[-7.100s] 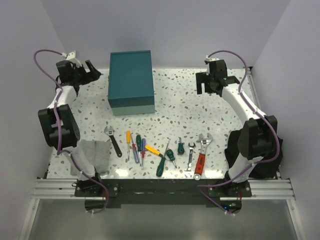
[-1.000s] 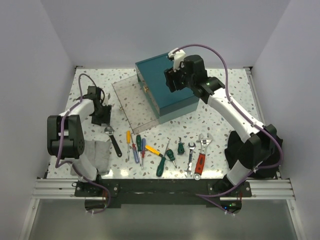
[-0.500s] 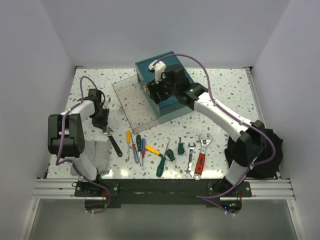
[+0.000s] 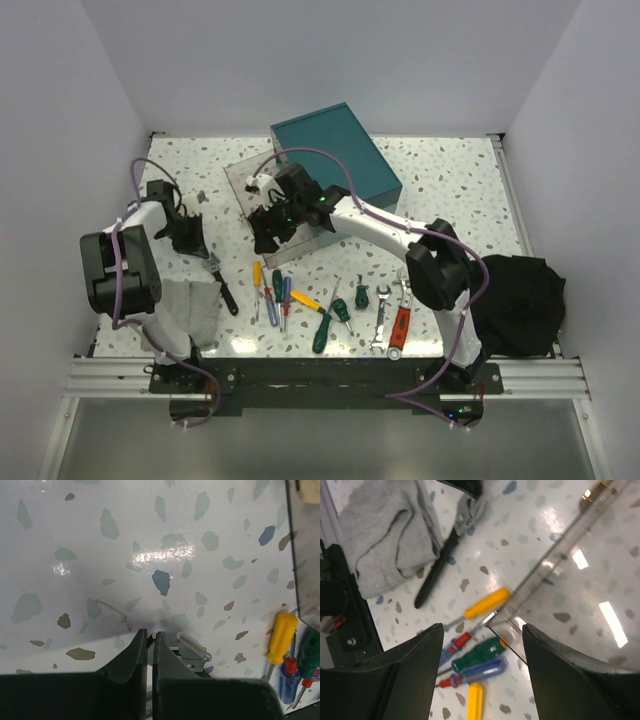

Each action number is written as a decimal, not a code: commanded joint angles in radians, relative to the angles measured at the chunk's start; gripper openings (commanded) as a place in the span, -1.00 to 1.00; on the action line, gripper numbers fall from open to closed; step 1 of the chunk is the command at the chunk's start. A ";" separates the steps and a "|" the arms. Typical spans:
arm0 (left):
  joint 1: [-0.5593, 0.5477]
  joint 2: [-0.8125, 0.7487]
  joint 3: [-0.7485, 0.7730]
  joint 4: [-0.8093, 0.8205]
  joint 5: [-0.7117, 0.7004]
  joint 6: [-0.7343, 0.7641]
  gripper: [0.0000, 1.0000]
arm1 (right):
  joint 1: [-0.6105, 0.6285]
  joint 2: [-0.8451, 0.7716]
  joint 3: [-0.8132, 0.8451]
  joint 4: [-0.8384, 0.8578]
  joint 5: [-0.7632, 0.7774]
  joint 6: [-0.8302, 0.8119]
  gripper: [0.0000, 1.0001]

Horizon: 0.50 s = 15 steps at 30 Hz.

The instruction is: Sort the tools into containers

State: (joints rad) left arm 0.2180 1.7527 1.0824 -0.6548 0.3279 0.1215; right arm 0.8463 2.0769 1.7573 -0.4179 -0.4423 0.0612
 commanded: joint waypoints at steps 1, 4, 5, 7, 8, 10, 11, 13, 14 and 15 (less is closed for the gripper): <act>0.035 -0.096 0.004 0.006 0.218 0.063 -1.00 | 0.043 0.043 0.131 0.067 -0.147 0.058 0.36; 0.046 -0.128 0.001 0.015 0.284 0.035 -1.00 | 0.066 0.061 0.175 0.068 -0.147 0.065 0.36; 0.044 -0.136 0.001 0.017 0.296 0.024 -1.00 | 0.071 0.060 0.180 0.071 -0.132 0.068 0.36; 0.046 -0.165 0.004 0.026 0.321 0.009 -1.00 | 0.071 0.054 0.176 0.074 -0.127 0.075 0.37; 0.044 -0.171 0.008 0.027 0.326 -0.008 -1.00 | 0.071 0.052 0.176 0.064 -0.125 0.074 0.38; 0.046 -0.189 0.020 0.027 0.339 -0.028 -1.00 | 0.073 0.048 0.174 0.064 -0.128 0.072 0.40; 0.044 -0.194 0.025 0.026 0.345 -0.049 -1.00 | 0.071 0.048 0.174 0.065 -0.133 0.074 0.40; 0.046 -0.205 0.043 0.029 0.359 -0.081 -1.00 | 0.074 0.054 0.179 0.065 -0.141 0.078 0.43; 0.046 -0.208 0.050 0.029 0.367 -0.104 -1.00 | 0.074 0.058 0.182 0.061 -0.138 0.077 0.43; 0.046 -0.211 0.062 0.029 0.375 -0.114 -1.00 | 0.076 0.066 0.188 0.057 -0.125 0.081 0.44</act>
State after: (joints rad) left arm 0.2550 1.5894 1.0836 -0.6441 0.6044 0.0975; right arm 0.9260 2.1582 1.8927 -0.3744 -0.5503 0.1207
